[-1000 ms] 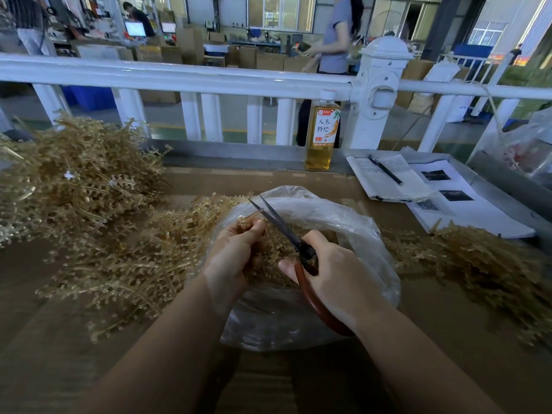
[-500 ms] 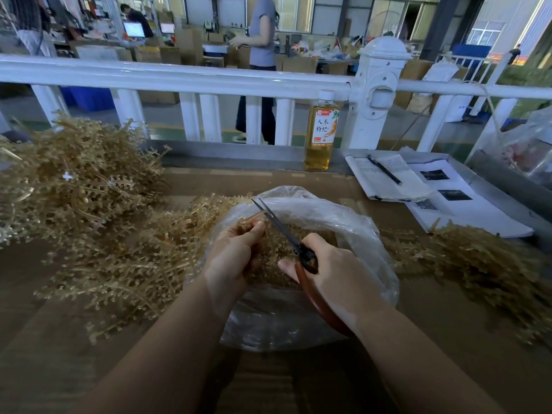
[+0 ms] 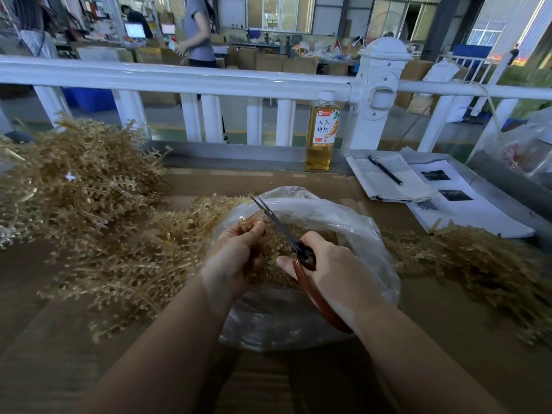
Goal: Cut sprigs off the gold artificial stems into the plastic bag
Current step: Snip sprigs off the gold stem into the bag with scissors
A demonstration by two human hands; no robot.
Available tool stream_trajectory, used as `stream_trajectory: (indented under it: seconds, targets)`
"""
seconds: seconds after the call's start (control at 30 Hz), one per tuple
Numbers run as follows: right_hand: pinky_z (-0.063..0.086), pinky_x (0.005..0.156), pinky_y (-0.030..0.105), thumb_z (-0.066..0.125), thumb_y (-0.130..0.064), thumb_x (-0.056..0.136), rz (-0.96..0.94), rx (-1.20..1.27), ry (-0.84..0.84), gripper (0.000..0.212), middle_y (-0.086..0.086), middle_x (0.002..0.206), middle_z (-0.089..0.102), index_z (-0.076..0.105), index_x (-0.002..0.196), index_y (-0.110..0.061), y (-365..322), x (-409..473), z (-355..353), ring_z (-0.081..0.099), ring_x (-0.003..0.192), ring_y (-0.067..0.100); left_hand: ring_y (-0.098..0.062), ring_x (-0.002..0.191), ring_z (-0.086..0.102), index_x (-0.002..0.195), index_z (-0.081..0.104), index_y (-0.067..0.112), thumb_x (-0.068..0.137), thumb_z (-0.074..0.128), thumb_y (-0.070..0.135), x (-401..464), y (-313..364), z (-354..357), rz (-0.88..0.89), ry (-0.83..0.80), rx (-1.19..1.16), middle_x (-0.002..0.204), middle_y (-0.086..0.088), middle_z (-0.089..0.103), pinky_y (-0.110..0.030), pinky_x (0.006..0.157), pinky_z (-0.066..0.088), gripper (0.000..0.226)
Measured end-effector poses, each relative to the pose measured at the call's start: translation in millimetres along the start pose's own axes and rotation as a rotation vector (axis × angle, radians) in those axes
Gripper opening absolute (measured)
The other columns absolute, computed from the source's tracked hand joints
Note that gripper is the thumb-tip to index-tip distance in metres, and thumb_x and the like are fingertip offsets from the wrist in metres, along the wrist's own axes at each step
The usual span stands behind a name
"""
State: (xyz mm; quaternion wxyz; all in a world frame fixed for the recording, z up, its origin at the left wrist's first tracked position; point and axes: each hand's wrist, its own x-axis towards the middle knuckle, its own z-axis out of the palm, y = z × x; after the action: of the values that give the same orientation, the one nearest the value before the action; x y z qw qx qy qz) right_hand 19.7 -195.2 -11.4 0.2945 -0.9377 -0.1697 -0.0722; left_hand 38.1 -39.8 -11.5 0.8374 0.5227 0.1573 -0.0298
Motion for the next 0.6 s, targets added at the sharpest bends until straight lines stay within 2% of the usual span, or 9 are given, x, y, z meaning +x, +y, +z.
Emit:
stream_trajectory:
  seconds: [0.17, 0.3, 0.43, 0.53, 0.6]
  targets:
    - [0.034, 0.054, 0.009, 0.053, -0.059, 0.088, -0.011, -0.013, -0.001, 0.033, -0.013, 0.074, 0.059, 0.053, 0.095, -0.027, 0.2, 0.6, 0.5, 0.054, 0.064, 0.000, -0.006, 0.045, 0.047, 0.086, 0.058, 0.013, 0.093, 0.055, 0.010, -0.4, 0.0, -0.5, -0.011, 0.008, 0.008, 0.067, 0.001, 0.054, -0.015, 0.033, 0.032, 0.008]
    - [0.030, 0.053, 0.011, 0.054, -0.059, 0.088, 0.004, -0.009, 0.002, 0.029, -0.017, 0.064, 0.049, 0.049, 0.088, -0.031, 0.9, 0.2, 1.6, 0.047, 0.058, -0.003, -0.009, 0.053, 0.044, 0.085, 0.057, 0.013, 0.094, 0.054, 0.010, 0.3, -0.2, -0.2, -0.015, 0.015, 0.015, 0.068, 0.001, 0.053, -0.015, 0.033, 0.032, 0.010]
    - [0.036, 0.056, 0.012, 0.054, -0.060, 0.087, 0.003, -0.013, 0.019, 0.030, -0.013, 0.069, 0.057, 0.049, 0.088, -0.030, 1.4, -1.3, 2.9, 0.055, 0.064, 0.001, -0.009, 0.054, 0.045, 0.084, 0.057, 0.013, 0.093, 0.056, 0.010, 1.4, -1.3, -1.3, -0.014, 0.017, 0.023, 0.069, 0.000, 0.054, -0.016, 0.034, 0.034, 0.009]
    - [0.041, 0.059, 0.013, 0.056, -0.058, 0.086, 0.026, 0.091, 0.056, 0.030, -0.012, 0.071, 0.059, 0.054, 0.090, -0.027, 0.7, -0.9, 1.8, 0.058, 0.066, 0.002, -0.009, 0.057, 0.049, 0.086, 0.057, 0.013, 0.093, 0.056, 0.009, 1.7, -1.8, -1.6, -0.002, 0.008, -0.018, 0.069, 0.000, 0.055, -0.015, 0.037, 0.036, 0.008]
    - [0.044, 0.058, 0.013, 0.060, -0.052, 0.086, 0.064, 0.212, 0.088, 0.028, -0.011, 0.070, 0.060, 0.058, 0.091, -0.025, 0.0, 1.5, -1.0, 0.060, 0.064, 0.004, -0.010, 0.059, 0.053, 0.093, 0.057, 0.009, 0.091, 0.052, 0.003, -0.4, -0.4, -1.0, -0.023, -0.064, -0.083, 0.072, -0.002, 0.057, -0.017, 0.043, 0.040, 0.008]
